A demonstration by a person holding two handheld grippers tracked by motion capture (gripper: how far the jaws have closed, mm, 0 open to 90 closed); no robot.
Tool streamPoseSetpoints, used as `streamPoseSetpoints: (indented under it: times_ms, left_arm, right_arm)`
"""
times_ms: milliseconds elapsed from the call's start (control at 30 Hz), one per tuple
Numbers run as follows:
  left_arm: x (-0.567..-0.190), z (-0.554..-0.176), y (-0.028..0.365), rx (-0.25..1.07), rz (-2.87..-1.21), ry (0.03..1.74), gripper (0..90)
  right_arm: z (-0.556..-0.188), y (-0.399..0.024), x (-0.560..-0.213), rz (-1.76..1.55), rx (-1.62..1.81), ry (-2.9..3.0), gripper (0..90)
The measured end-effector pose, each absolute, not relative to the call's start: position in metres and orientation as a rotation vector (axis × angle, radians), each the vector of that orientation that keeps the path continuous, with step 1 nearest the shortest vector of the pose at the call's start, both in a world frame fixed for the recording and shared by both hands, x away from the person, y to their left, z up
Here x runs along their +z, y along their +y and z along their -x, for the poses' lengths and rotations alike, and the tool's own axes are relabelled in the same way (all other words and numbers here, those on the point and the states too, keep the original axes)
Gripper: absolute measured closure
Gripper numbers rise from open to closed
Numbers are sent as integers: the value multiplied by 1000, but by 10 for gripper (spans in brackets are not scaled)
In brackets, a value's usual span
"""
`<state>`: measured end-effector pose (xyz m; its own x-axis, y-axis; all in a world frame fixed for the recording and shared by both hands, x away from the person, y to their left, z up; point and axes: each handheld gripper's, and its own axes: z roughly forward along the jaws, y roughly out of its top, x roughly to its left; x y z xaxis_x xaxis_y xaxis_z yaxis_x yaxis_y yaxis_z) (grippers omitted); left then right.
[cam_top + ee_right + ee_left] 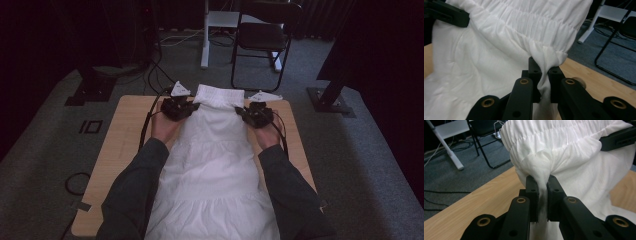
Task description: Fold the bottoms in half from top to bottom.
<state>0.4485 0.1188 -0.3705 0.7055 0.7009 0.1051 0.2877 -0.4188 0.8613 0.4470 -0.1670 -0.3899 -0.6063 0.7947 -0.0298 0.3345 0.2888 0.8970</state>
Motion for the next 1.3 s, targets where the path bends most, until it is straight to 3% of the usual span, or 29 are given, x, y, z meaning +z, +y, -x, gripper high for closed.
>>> streamPoseSetpoints:
  times_ms: [300, 567, 633, 867, 1033, 1300]
  left_arm:
    - [-379, -378, 121, 562, -1970, 669, 824]
    - [-422, -322, 132, 512, -1948, 621, 818]
    - [-449, -306, 137, 479, -1978, 644, 816]
    - [-520, -295, 143, 305, -2103, 791, 815]
    - [-548, -299, 138, 261, -2195, 857, 815]
    - [-550, -318, 133, 273, -2197, 869, 815]
  right_arm:
    - [-389, -178, -401, -941, 1323, 2123, 849]
    - [-338, -183, -430, -898, 1340, 2182, 846]
    - [-319, -180, -452, -887, 1312, 2231, 844]
    - [-304, -166, -516, -934, 1177, 2415, 841]
    - [-306, -156, -536, -949, 1066, 2491, 833]
    - [-325, -152, -550, -1007, 978, 2532, 832]
